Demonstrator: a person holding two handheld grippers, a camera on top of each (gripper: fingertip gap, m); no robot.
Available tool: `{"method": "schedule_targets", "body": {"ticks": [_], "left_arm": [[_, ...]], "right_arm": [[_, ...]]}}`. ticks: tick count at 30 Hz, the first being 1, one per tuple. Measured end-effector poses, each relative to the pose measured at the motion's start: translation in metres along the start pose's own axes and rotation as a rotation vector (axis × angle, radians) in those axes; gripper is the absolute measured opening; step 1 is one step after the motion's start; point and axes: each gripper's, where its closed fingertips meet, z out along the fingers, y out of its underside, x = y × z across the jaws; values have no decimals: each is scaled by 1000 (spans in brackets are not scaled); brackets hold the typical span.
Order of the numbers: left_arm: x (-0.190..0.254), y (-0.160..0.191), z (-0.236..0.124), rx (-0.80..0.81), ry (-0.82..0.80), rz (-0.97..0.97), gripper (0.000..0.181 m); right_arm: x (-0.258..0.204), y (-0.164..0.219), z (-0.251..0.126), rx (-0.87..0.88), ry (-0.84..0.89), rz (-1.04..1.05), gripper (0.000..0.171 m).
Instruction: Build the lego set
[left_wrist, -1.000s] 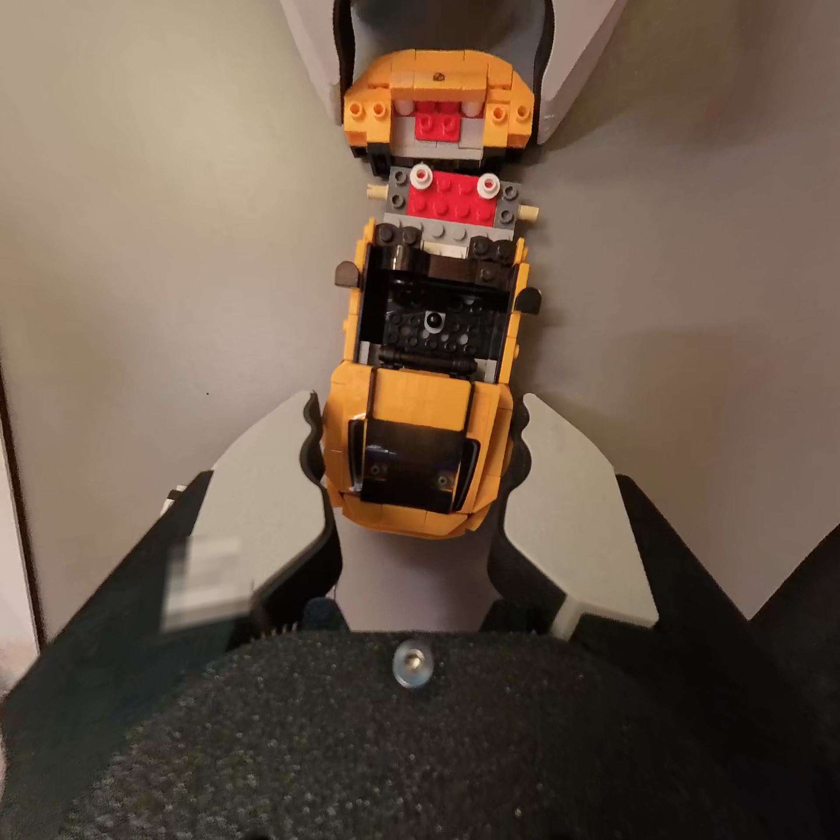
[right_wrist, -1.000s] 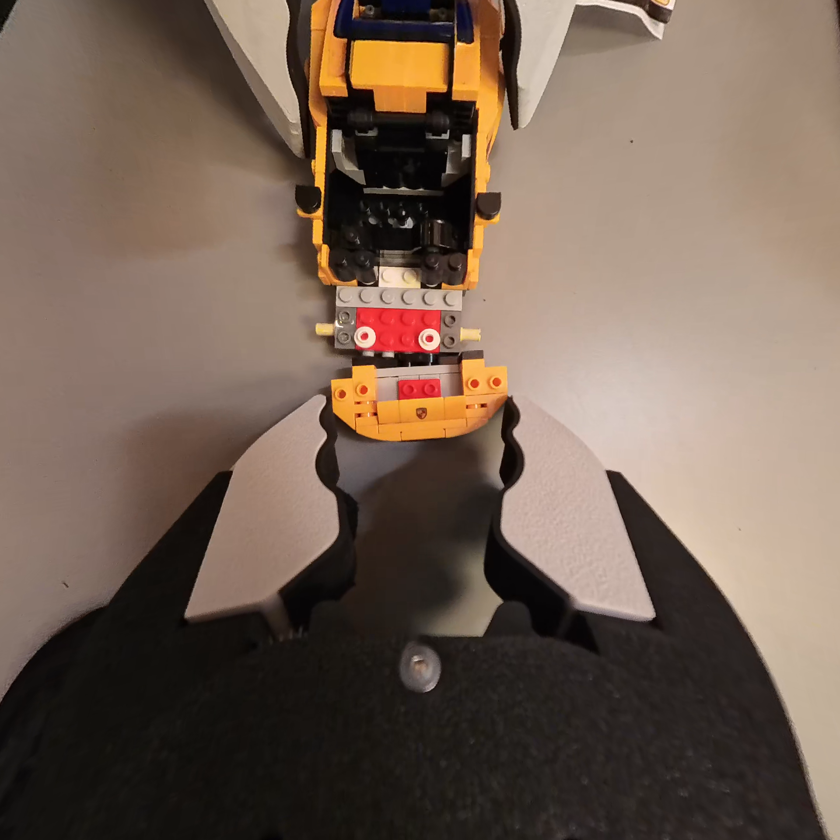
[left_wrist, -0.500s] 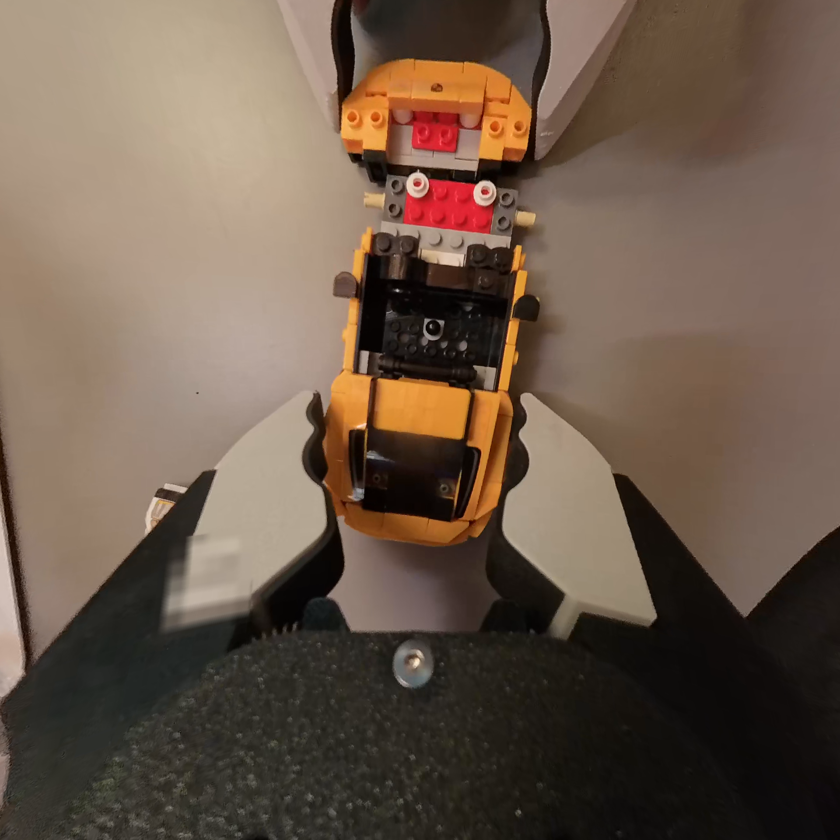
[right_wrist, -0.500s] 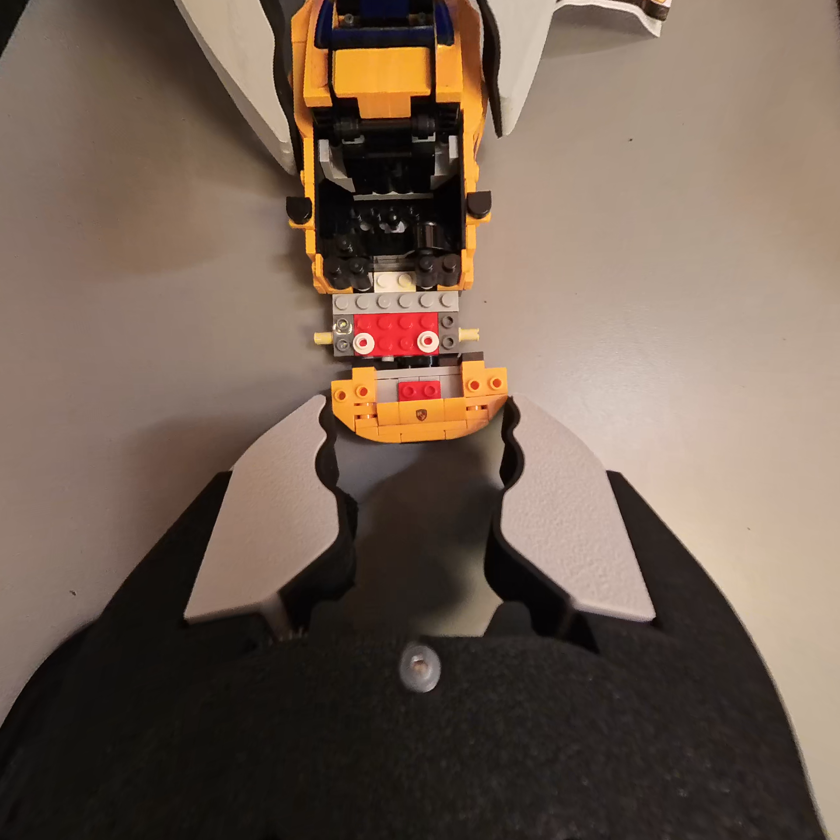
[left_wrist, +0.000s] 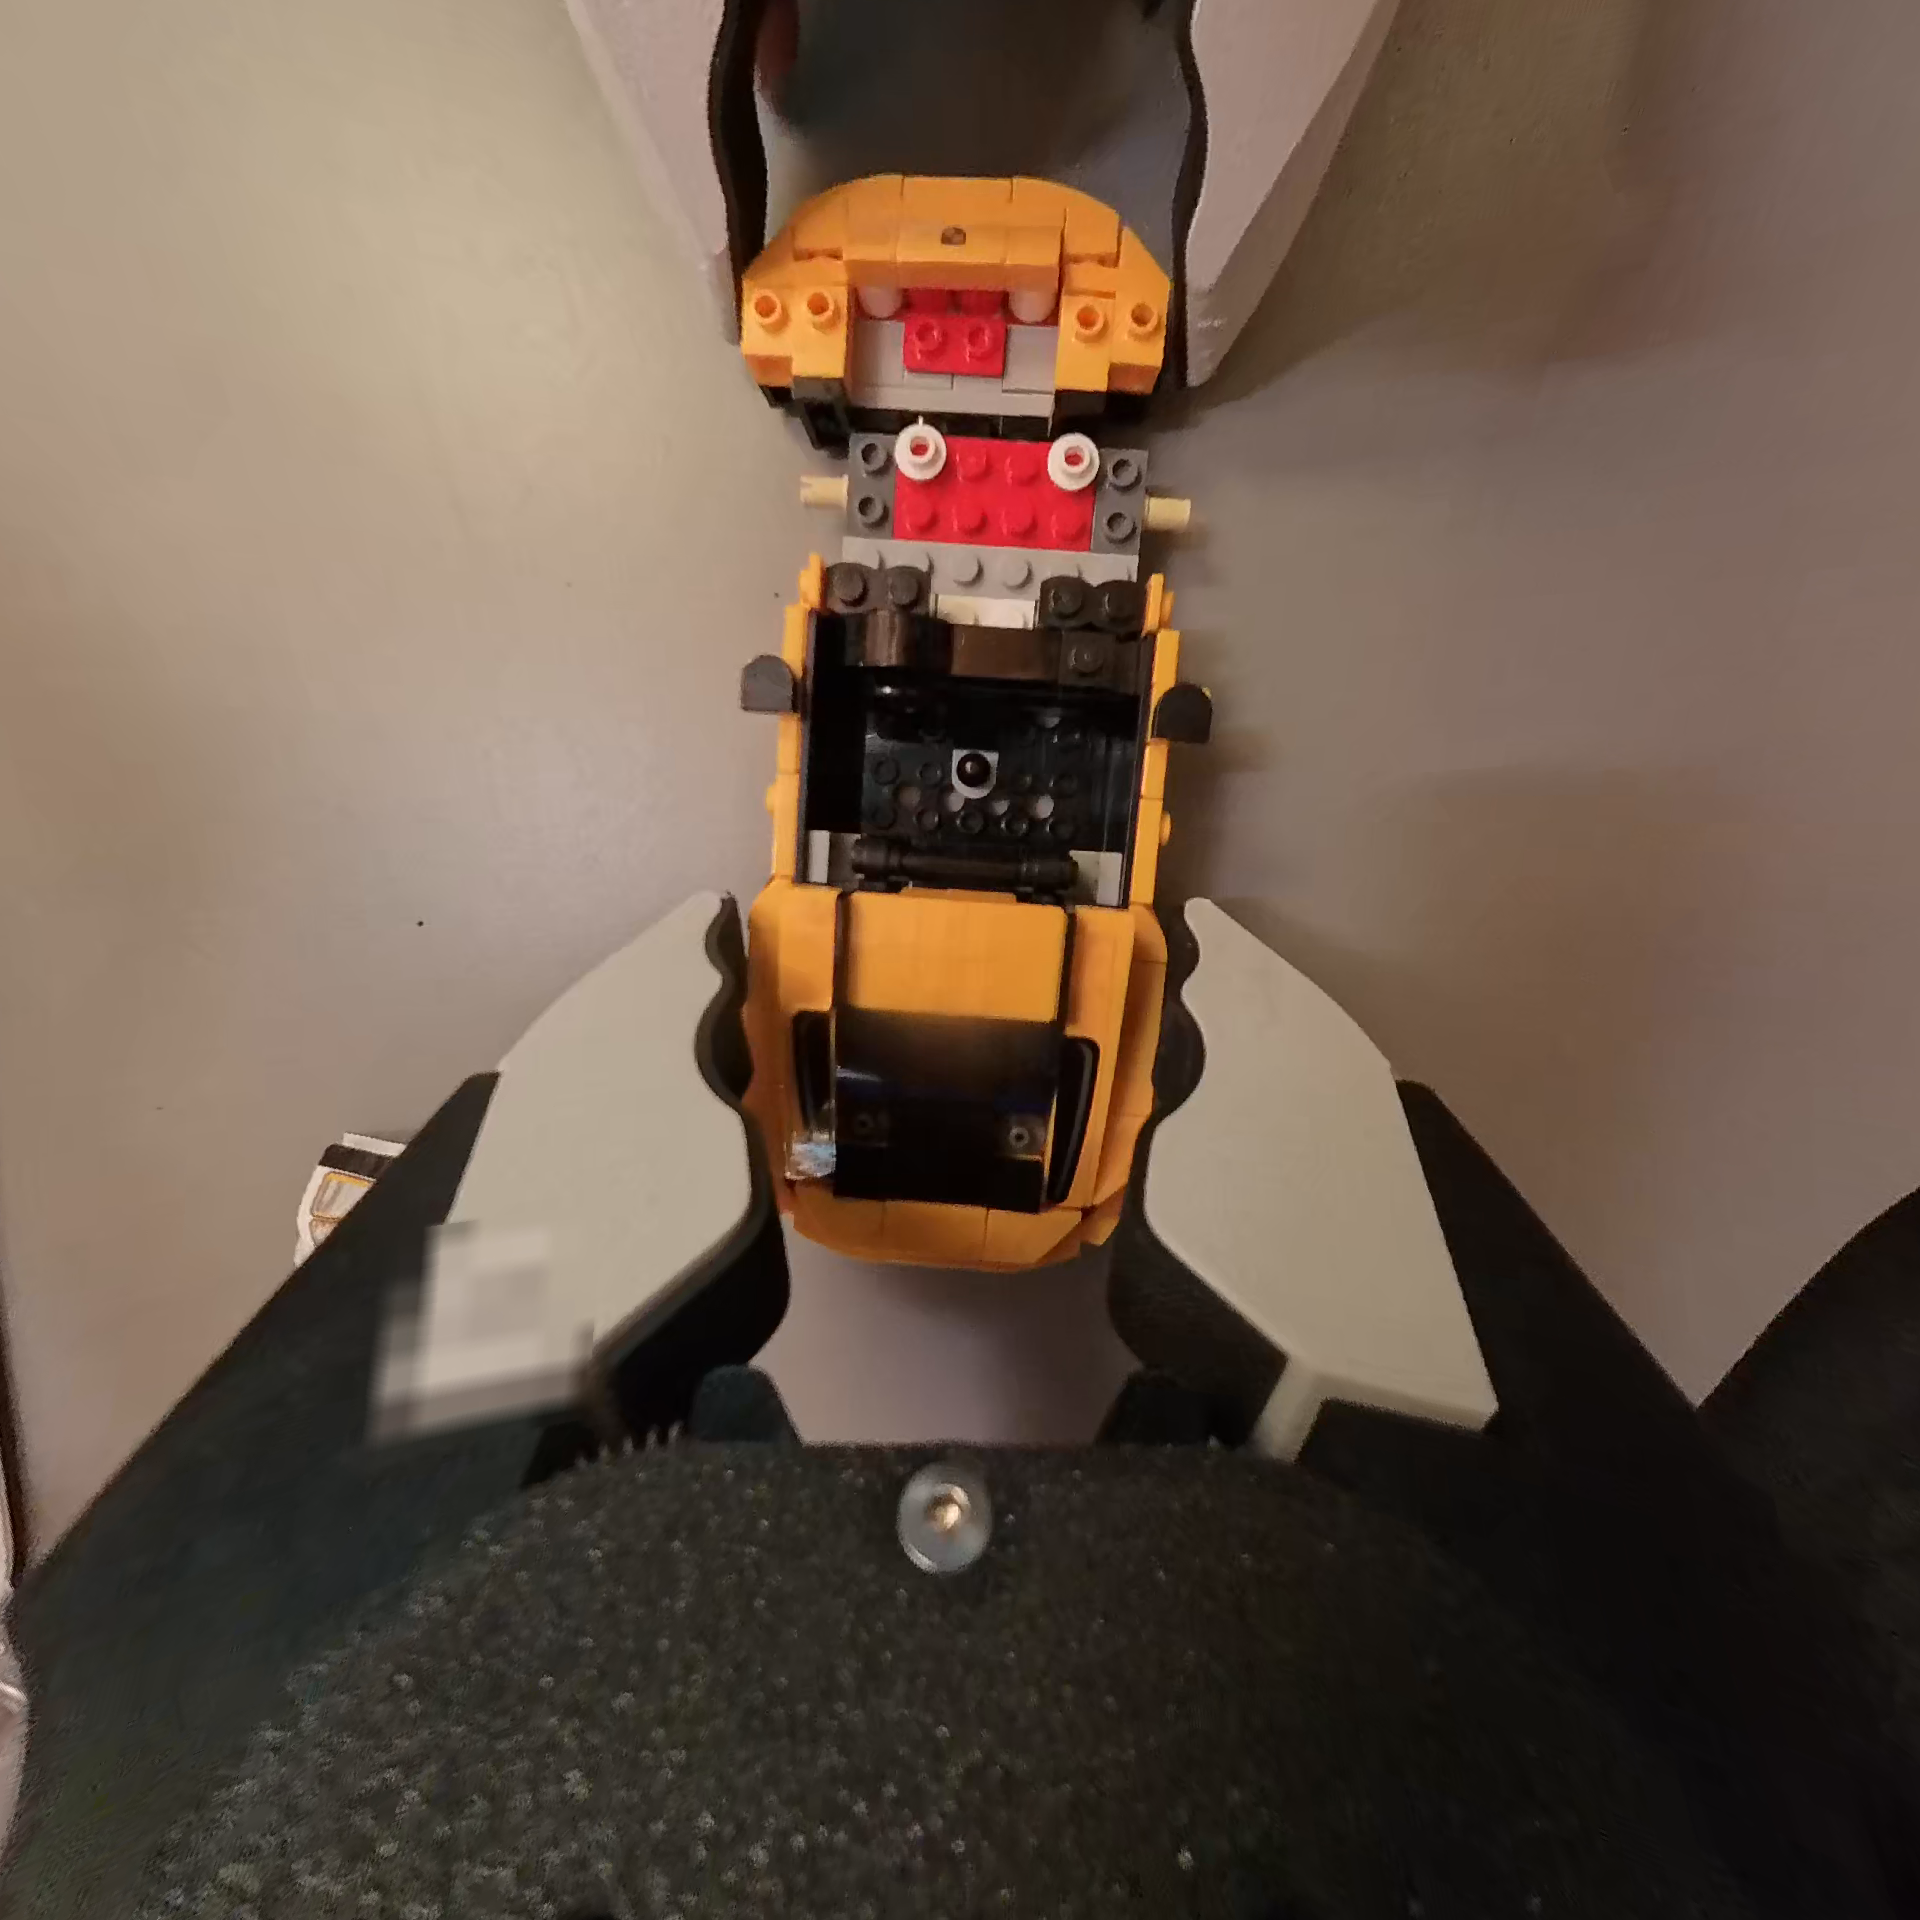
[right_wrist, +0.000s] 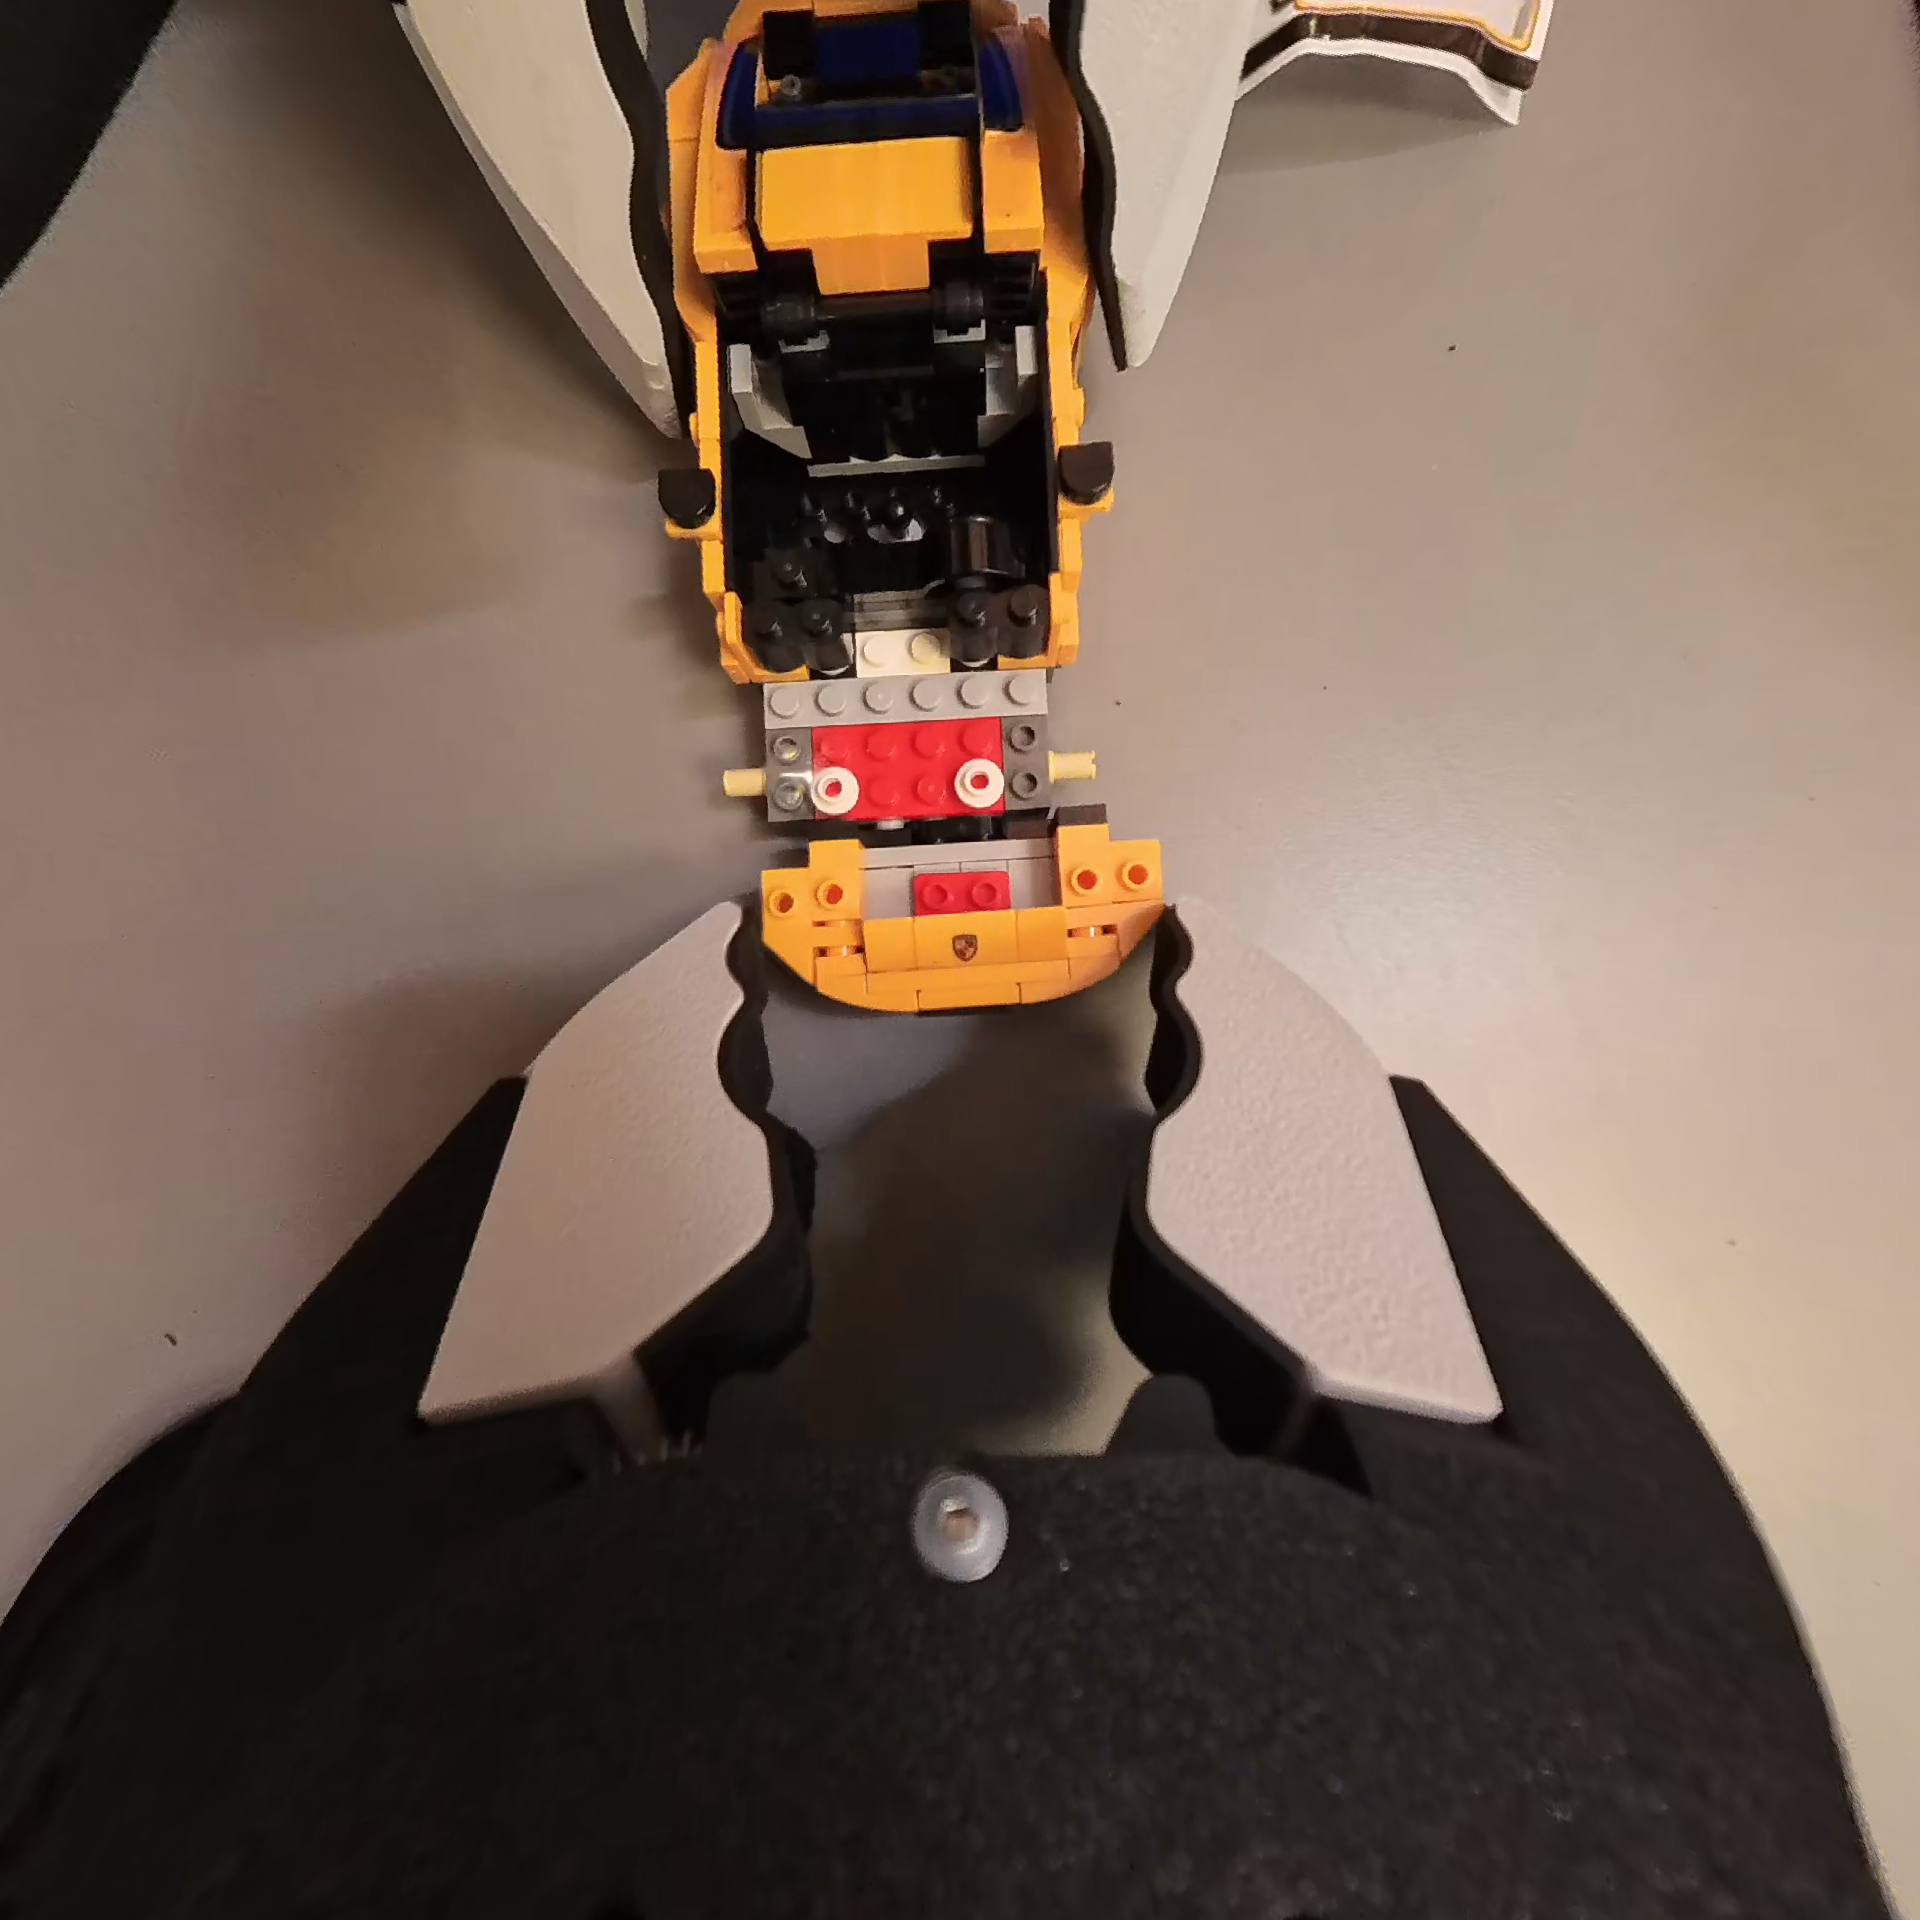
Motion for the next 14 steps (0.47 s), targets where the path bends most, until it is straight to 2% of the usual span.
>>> {"method": "schedule_targets", "body": {"ticks": [5, 14], "left_arm": [[3, 0, -6, 26, 16, -4, 76], [2, 17, -10, -45, 19, -6, 80]], "right_arm": [[0, 3, -7, 16, -12, -11, 74], [0, 12, -8, -16, -42, -106, 54]]}}
